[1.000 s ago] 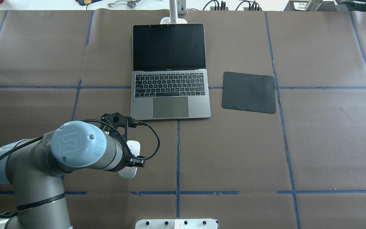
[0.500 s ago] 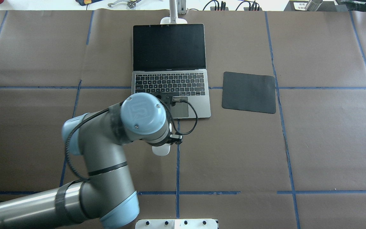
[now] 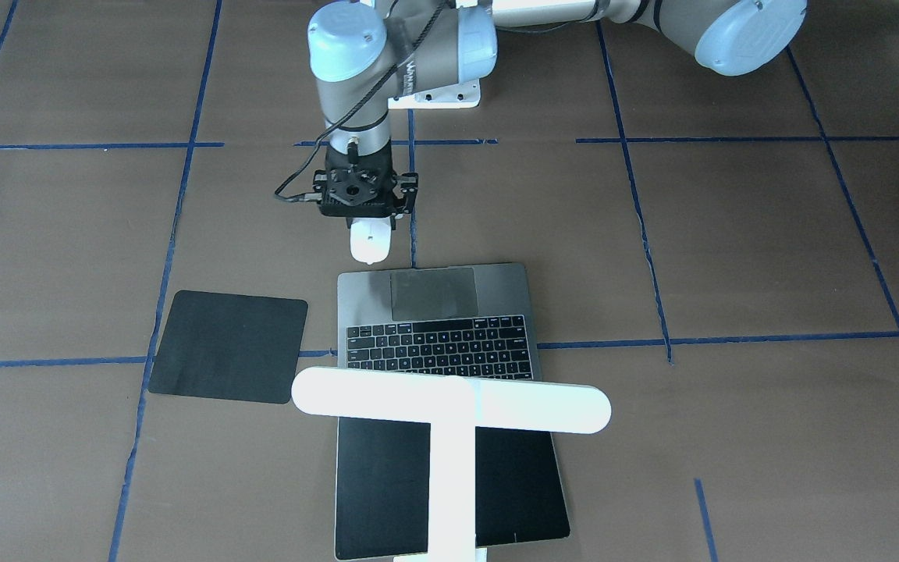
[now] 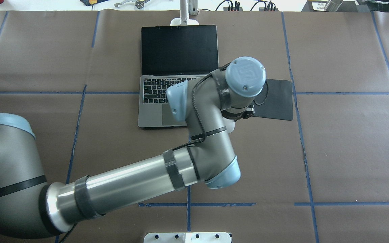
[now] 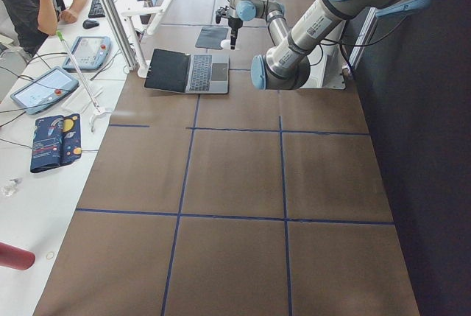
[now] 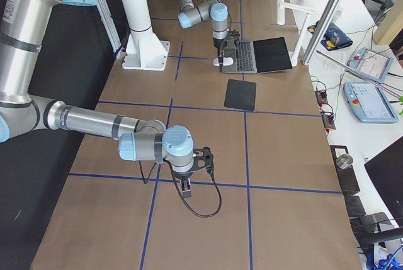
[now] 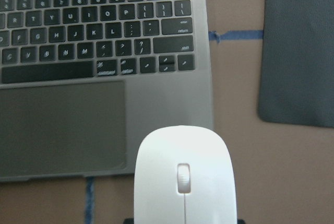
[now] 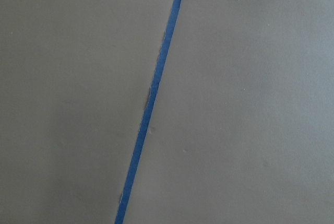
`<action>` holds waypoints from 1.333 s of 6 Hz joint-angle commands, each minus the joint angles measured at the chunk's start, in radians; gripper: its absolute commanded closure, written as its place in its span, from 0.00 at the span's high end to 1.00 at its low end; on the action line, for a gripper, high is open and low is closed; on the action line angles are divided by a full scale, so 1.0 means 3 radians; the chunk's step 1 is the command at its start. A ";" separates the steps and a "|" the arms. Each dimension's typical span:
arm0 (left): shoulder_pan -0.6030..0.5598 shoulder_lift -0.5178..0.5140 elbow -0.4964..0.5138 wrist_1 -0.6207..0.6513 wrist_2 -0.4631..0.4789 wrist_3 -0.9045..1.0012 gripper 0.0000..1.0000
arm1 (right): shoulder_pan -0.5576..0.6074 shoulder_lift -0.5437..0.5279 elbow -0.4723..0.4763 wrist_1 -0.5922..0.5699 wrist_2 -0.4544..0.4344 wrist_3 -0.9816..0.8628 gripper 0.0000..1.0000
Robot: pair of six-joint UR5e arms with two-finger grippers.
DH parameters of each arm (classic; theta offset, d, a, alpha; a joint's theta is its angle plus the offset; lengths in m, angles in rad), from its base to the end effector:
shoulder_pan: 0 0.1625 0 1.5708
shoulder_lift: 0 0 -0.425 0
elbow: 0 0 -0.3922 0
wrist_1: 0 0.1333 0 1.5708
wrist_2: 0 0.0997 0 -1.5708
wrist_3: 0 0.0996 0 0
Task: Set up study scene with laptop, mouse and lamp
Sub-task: 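Carry the white mouse with the left gripper onto the mouse pad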
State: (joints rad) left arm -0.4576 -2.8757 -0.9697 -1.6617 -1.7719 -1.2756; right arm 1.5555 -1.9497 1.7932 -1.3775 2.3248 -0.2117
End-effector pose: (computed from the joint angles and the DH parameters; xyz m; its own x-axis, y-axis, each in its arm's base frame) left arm 0.7112 -0.4766 0.0176 0.6900 -0.0220 -0.7235 0.1090 0.9913 0.0738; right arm 0.0600 -0.3335 0.6874 0.7090 -0.2455 0.6611 0.1680 0.9693 0.1797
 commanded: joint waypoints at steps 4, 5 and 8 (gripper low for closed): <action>-0.0045 -0.0845 0.1672 -0.1382 0.0531 -0.0920 0.57 | 0.0000 -0.0005 -0.0031 0.0000 0.0013 -0.0015 1.00; -0.0040 -0.0850 0.1683 -0.1389 0.0542 -0.0912 1.00 | 0.0000 -0.0005 -0.0031 0.0005 0.0013 -0.0015 1.00; -0.0050 -0.0891 0.1653 -0.1400 0.0294 -0.0688 1.00 | 0.0000 0.0000 -0.0020 0.0010 0.0013 -0.0015 1.00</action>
State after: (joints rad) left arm -0.4704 -3.1420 -0.4686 -2.0808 -1.6378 -1.5090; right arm 1.5555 -1.9508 1.7848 -1.3755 2.3286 -0.2163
